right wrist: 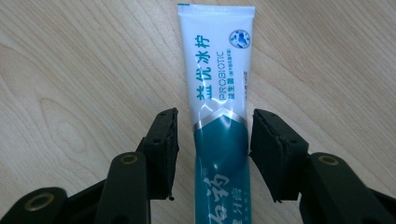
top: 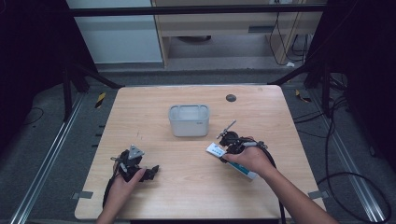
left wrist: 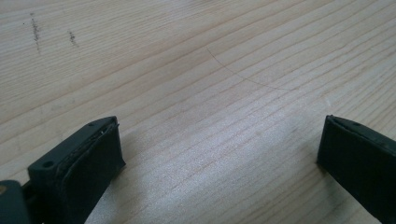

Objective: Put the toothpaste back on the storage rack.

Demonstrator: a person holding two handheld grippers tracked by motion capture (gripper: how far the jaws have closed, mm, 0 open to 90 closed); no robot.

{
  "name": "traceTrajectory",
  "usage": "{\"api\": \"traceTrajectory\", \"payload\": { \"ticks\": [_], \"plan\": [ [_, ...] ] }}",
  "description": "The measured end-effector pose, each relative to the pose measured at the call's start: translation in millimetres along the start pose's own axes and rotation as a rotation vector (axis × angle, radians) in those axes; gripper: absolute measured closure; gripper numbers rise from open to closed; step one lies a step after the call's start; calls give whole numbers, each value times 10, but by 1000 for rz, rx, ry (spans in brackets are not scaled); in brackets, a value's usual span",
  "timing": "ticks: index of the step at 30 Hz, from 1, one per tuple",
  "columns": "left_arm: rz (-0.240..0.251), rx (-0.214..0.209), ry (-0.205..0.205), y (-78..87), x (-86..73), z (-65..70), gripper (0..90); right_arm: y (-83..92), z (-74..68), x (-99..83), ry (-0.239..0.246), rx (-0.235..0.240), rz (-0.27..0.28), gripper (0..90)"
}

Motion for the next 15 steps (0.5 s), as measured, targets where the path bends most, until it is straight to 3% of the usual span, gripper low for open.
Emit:
{"api": "traceTrajectory", "payload": {
  "ticks": [15],
  "plan": [
    [0,0,0,0,0,0,0,-103,42,83,-7,0,-32,562]
  ]
}}
Point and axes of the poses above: each handheld gripper's, and its own axes: y roughly backward along the jaws, x roughly out of its top, z roughly to its right, the point moved 5 cm from there along -y, roughly forward along the jaws, and after that the axes turned 5 degrees about x, right-handed, at the moved point
